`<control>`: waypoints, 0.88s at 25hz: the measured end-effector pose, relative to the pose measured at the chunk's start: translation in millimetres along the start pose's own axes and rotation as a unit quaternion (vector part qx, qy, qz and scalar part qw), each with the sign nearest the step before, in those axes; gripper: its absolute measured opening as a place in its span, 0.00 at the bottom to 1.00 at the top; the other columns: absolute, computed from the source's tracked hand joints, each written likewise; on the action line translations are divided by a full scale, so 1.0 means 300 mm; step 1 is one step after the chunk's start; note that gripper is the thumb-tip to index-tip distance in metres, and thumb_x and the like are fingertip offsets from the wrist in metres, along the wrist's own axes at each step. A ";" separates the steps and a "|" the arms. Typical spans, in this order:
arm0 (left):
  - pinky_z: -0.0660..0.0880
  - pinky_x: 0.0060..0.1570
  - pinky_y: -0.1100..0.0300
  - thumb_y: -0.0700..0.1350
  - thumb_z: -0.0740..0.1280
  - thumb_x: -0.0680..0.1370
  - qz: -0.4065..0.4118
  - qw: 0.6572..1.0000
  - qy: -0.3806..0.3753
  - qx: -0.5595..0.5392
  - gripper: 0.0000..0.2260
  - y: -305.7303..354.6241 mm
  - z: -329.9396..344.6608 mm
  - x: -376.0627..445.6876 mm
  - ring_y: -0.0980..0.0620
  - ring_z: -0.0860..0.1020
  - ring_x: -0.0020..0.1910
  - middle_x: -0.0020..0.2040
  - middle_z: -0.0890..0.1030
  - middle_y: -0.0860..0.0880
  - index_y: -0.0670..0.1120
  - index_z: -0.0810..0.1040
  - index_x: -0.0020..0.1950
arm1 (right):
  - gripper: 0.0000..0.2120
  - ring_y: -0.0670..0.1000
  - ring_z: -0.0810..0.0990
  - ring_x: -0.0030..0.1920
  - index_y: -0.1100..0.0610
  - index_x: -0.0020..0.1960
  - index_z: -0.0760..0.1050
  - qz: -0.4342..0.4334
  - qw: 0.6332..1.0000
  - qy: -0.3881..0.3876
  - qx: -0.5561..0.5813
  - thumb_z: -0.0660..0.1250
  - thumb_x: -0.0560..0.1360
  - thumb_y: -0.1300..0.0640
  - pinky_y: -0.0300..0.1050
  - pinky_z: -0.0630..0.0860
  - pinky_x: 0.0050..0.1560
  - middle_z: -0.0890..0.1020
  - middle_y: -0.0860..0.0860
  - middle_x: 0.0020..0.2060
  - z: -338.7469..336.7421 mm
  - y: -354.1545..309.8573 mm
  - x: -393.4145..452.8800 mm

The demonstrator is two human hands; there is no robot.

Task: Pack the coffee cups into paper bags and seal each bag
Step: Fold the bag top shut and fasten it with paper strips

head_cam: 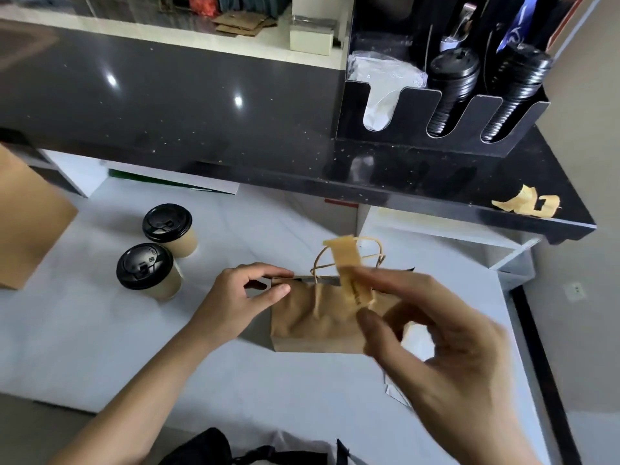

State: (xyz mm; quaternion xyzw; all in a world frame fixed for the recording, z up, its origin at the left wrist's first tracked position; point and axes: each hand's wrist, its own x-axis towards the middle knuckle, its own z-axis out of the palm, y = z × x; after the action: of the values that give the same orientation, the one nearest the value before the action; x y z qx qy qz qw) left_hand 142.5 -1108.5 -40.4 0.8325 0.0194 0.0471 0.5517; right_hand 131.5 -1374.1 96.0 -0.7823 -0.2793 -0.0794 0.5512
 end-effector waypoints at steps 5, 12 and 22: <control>0.78 0.59 0.55 0.52 0.74 0.75 -0.015 1.000 0.005 0.002 0.12 -0.015 -0.003 -0.007 0.57 0.82 0.58 0.55 0.85 0.61 0.62 0.85 0.57 | 0.19 0.47 0.82 0.33 0.40 0.62 0.82 0.097 0.989 -0.097 0.046 0.71 0.77 0.60 0.29 0.74 0.42 0.83 0.35 0.46 0.202 0.097 -0.101; 0.80 0.58 0.55 0.44 0.75 0.74 0.014 0.999 0.024 -0.045 0.12 -0.001 -0.007 -0.024 0.52 0.83 0.56 0.55 0.85 0.56 0.55 0.86 0.56 | 0.22 0.45 0.83 0.32 0.38 0.67 0.78 0.186 0.978 -0.071 0.065 0.67 0.80 0.60 0.27 0.70 0.34 0.83 0.47 0.35 0.298 0.188 -0.091; 0.77 0.55 0.60 0.40 0.78 0.74 0.046 0.998 0.037 -0.030 0.22 0.043 -0.007 -0.033 0.52 0.84 0.52 0.50 0.86 0.55 0.56 0.73 0.60 | 0.22 0.51 0.82 0.26 0.38 0.58 0.84 0.276 0.948 -0.019 0.161 0.65 0.80 0.64 0.34 0.73 0.30 0.86 0.47 0.41 0.320 0.177 -0.029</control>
State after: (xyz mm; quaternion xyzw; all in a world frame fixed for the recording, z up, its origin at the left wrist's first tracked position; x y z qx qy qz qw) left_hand 132.2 -1112.4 -28.3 0.8132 -0.0001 0.1040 0.5726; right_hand 134.5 -1302.9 12.2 -0.7313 -0.0723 0.1367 0.6644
